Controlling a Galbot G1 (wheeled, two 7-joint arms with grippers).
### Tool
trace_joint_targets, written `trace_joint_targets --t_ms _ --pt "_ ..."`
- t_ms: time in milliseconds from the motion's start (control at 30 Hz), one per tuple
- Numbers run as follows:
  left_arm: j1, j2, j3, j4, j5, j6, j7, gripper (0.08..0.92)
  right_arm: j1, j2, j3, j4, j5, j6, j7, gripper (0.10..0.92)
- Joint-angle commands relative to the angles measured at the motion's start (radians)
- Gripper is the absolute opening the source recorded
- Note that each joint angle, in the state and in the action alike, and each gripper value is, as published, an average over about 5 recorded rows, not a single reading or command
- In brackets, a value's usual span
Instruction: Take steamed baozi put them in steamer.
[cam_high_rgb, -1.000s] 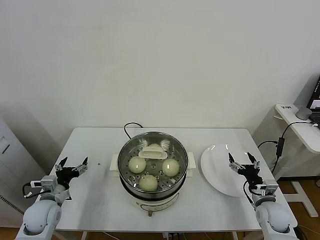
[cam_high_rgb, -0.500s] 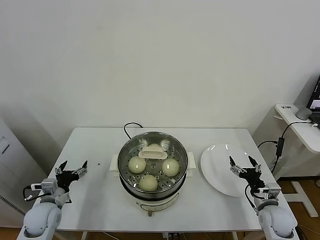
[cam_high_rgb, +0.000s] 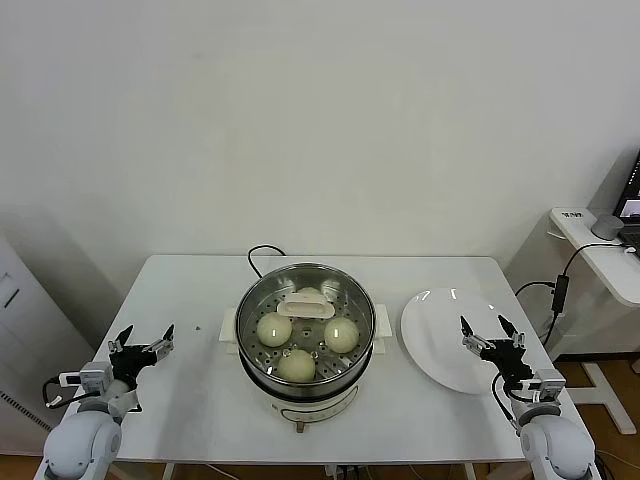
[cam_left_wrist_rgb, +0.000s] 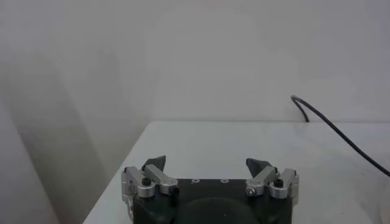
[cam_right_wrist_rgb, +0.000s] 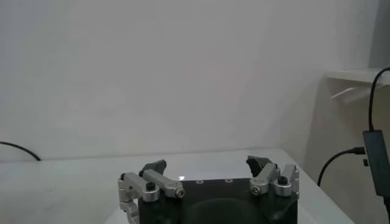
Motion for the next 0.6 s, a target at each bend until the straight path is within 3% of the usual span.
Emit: trace_joint_targets --t_ms 33,600 --pt "0.022 0.011 -0.004 -0.031 -0.001 0.013 0.002 0.823 -0.009 -0.001 0.002 0.012 -0.004 -0.020 -0.007 0.823" --pt "0.029 0.007 0.004 -0.036 -0.001 0.015 0.002 0.823 -0.007 0.016 0.002 0.001 -0.057 -0.004 -0.006 0.823"
